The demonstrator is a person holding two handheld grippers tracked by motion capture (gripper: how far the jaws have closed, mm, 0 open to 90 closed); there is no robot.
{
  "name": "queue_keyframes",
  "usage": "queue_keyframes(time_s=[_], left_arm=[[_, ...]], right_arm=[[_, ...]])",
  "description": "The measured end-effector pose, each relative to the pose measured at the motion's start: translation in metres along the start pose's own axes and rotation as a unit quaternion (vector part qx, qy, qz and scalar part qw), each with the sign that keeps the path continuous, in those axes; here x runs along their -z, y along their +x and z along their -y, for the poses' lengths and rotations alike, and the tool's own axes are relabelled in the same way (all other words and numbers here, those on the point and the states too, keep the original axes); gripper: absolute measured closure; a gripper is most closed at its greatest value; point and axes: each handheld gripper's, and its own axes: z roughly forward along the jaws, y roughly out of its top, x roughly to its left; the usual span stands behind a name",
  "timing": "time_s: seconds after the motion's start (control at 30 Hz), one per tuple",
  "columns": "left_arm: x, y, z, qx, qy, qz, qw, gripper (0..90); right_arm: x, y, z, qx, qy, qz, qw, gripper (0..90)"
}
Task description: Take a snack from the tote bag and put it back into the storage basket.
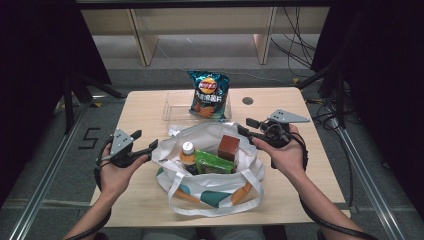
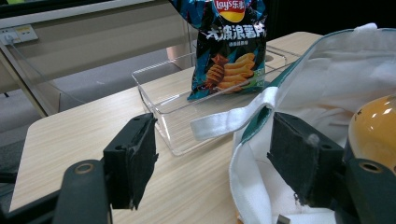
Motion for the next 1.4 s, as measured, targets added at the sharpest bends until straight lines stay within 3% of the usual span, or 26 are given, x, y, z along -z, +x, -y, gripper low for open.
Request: queue_keyframes(time_s=[0.03,0.37,0.4,0.47,0.67,0.7,0.8,1.07,1.1,1.17,1.27,1.4], left_arm=[[0.000,-0.001,0.000,0.000,0.000,0.001,1.0000,30.9],[-0.002,-0.002,-0.001,-0.004,0.002,0.003,1.0000,30.9],[-0.002,-0.002,-0.001,-0.003,0.002,0.003,1.0000,30.9],[-0.003,-0.002,-0.001,-0.001,0.000,0.003,1.0000,30.9],[-0.003,-0.001,-0.001,-0.002,0.002,0.003,1.0000,30.9],[-0.003,-0.002,-0.001,-0.001,0.001,0.002,1.0000,30.9],[-0.005,-0.003,-0.003,-0.004,-0.001,0.005,1.0000,30.9],[-0.006,-0.004,-0.002,-0.004,0.002,0.004,1.0000,30.9],[-0.005,-0.003,-0.003,-0.004,0.002,0.004,1.0000,30.8],[-0.005,-0.002,-0.003,-0.004,0.001,0.003,1.0000,30.9],[-0.005,-0.002,-0.003,-0.005,0.001,0.004,1.0000,30.9],[-0.005,-0.003,-0.003,-0.005,0.000,0.004,1.0000,30.9]], right_arm=[[0.003,0.003,0.002,-0.021,0.011,0.000,0.9997,51.9],[0.010,0.004,0.006,-0.009,0.010,-0.002,0.9999,50.7],[0.012,0.005,0.006,-0.018,0.004,-0.003,0.9998,50.3],[0.013,0.004,0.005,-0.011,-0.002,-0.004,0.9999,49.6],[0.015,0.011,0.005,-0.004,0.001,-0.033,0.9995,47.8],[0.016,0.014,0.006,-0.013,0.001,-0.035,0.9993,47.4],[0.017,0.019,0.005,-0.003,-0.001,-0.054,0.9985,45.6],[0.015,0.028,0.006,0.007,0.002,-0.072,0.9974,42.7],[0.013,0.028,0.006,0.020,0.000,-0.075,0.9970,42.3],[0.011,0.033,0.007,0.006,0.009,-0.079,0.9968,41.7],[0.004,0.034,0.008,0.029,0.011,-0.090,0.9954,40.9],[-0.002,0.036,0.011,0.011,0.025,-0.093,0.9953,40.3]])
